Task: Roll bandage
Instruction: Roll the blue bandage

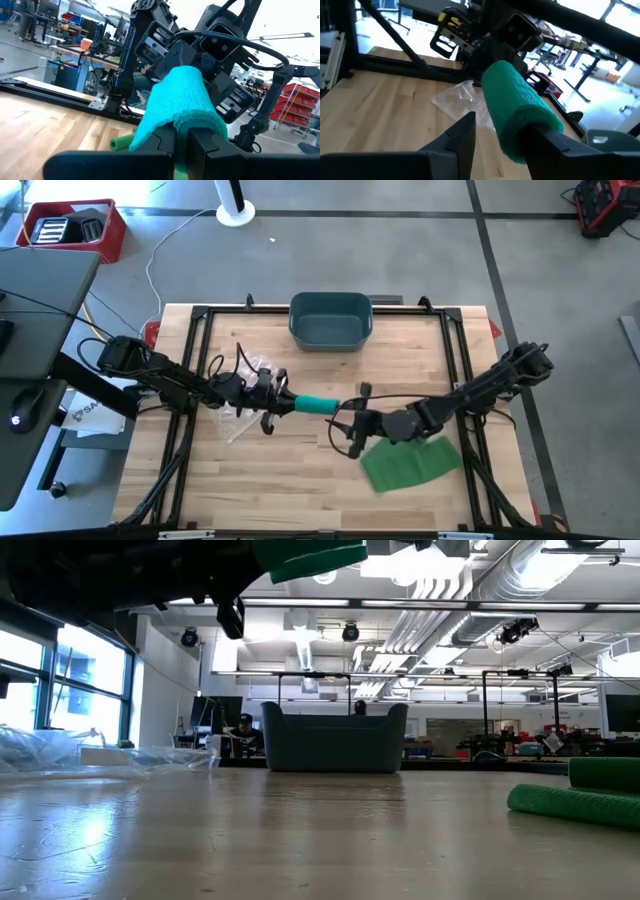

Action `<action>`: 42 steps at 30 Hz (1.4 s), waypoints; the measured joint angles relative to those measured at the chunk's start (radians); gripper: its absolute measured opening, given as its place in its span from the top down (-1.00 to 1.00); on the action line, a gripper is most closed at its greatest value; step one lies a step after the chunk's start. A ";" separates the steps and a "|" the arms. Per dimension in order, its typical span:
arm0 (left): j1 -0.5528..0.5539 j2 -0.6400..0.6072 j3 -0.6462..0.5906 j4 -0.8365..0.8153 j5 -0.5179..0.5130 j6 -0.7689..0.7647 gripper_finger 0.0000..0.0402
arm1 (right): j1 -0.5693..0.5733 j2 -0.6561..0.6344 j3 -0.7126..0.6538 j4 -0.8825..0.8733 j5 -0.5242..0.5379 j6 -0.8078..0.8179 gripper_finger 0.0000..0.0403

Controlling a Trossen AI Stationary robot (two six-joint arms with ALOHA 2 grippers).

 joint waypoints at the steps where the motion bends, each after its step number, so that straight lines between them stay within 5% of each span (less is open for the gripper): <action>1: 0.000 0.000 0.000 0.000 -0.001 0.000 0.95 | -0.005 0.000 0.000 0.000 0.000 0.010 0.33; 10: 0.008 -0.005 0.000 -0.035 0.002 0.005 0.89 | -0.012 -0.005 0.000 -0.042 -0.005 0.026 0.93; 19: 0.044 -0.147 0.000 -0.361 0.002 0.029 0.80 | 0.001 -0.029 -0.037 -0.086 -0.015 0.054 0.97; 26: 0.007 -0.298 -0.001 -0.610 -0.062 0.155 0.79 | -0.006 -0.080 -0.252 0.326 -0.148 0.028 0.99; 34: -0.148 -0.273 0.000 -0.435 -0.062 0.439 0.72 | -0.107 -0.145 -0.516 0.822 -0.481 0.137 0.98; 42: -0.234 -0.163 0.124 -0.339 -0.224 0.637 0.31 | -0.167 -0.145 -0.553 0.877 -0.583 0.215 0.98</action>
